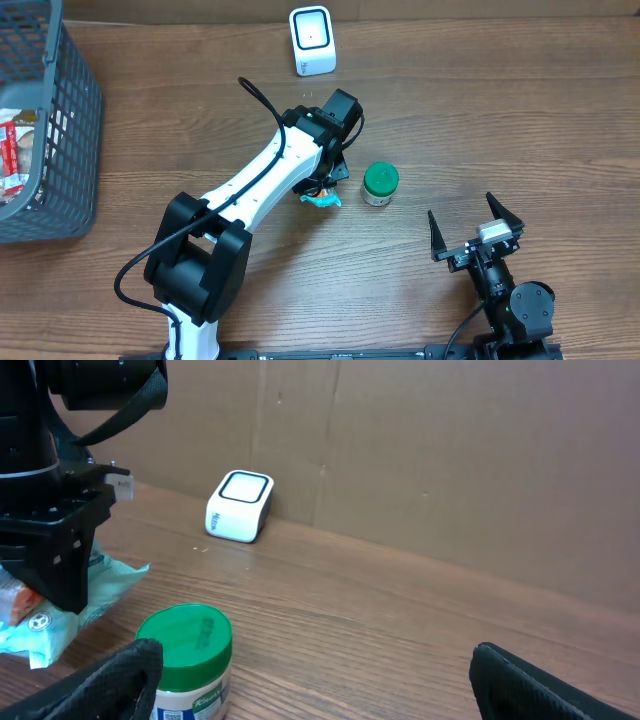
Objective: Scan the item barcode
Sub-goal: 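Lower the wipes bag onto the table left of the jar and release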
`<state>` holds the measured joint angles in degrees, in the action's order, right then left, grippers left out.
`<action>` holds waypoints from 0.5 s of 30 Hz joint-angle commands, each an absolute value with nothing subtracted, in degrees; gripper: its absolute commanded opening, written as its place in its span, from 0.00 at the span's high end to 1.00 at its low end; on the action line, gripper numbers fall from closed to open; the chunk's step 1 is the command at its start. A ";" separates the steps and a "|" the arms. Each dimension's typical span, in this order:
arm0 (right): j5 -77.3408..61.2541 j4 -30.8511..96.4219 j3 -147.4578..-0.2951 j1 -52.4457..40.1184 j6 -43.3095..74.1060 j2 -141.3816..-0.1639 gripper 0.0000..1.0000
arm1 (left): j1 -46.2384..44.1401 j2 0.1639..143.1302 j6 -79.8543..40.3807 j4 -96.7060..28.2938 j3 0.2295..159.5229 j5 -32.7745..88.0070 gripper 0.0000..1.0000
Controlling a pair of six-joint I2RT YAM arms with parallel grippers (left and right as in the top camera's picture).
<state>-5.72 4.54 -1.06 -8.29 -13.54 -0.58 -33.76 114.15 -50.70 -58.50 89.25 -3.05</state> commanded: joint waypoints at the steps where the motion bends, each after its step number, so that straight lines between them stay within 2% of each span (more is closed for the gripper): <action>1: -5.65 4.27 -0.45 -8.27 -13.56 -0.16 0.00 | -33.85 113.23 -51.48 -57.95 88.75 -3.18 0.96; 5: -5.65 4.27 -0.45 -8.29 -13.56 -0.16 0.00 | -33.82 113.23 -51.48 -56.93 87.44 -3.40 0.94; 7: -5.65 4.27 -0.45 -8.27 -13.56 -0.16 0.00 | -33.85 113.23 -51.48 -56.42 86.98 -3.38 0.88; 8: -5.65 4.27 -0.45 -8.29 -13.56 -0.16 0.00 | -33.85 113.23 -51.46 -56.25 86.98 -3.38 0.67; 9: -5.65 4.27 -0.45 -8.27 -13.56 -0.16 0.00 | -33.85 113.23 -51.48 -56.23 86.98 -3.36 0.40; 10: -5.65 4.27 -0.45 -8.29 -13.56 -0.16 0.00 | -33.85 113.25 -51.46 -56.25 86.98 -3.36 0.29; 11: -5.65 4.27 -0.45 -8.27 -13.56 -0.16 0.00 | -33.85 113.23 -51.42 -56.31 86.98 -3.33 0.11; 12: -5.63 4.27 -0.45 -8.27 -13.56 -0.16 0.00 | -33.85 113.23 -51.40 -56.42 86.98 -3.09 0.02; 15: -5.65 4.27 -0.45 -8.27 -13.56 -0.16 0.00 | -33.85 113.25 -51.13 -56.55 86.98 -2.92 0.00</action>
<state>-5.72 4.54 -1.06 -8.29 -13.52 -0.58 -33.76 114.15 -51.09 -56.38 87.50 -3.05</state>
